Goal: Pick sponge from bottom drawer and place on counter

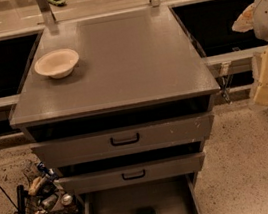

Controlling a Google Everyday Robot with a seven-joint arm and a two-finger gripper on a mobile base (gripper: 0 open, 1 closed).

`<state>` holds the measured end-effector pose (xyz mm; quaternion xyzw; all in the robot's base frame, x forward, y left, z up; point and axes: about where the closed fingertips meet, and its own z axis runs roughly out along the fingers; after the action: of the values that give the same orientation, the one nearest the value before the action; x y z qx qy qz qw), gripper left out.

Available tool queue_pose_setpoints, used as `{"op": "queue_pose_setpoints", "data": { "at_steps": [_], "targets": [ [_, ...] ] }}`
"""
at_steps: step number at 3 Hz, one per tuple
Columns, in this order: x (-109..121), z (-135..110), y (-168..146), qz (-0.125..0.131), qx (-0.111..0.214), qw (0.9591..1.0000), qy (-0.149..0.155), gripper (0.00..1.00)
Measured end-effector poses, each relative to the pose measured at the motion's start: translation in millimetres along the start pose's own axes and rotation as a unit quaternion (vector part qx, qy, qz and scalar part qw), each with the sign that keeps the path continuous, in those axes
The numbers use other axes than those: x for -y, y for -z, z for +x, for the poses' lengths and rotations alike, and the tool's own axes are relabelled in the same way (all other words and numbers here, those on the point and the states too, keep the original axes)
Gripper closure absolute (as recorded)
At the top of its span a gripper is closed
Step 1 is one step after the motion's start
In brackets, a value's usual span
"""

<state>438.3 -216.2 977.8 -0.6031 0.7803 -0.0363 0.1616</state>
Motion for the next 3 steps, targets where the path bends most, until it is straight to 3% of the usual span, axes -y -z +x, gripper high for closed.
{"op": "queue_pose_setpoints", "data": {
  "at_steps": [1,2,3],
  "targets": [
    [0.0,0.0,0.0,0.0,0.0,1.0,0.0,0.0],
    [-14.8,-0.5,-22.1,-0.016,0.018,0.9997,-0.002,0.0],
    [-36.8,2.5,-68.1,-0.045,0.045,0.998,-0.009,0.0]
  ]
}}
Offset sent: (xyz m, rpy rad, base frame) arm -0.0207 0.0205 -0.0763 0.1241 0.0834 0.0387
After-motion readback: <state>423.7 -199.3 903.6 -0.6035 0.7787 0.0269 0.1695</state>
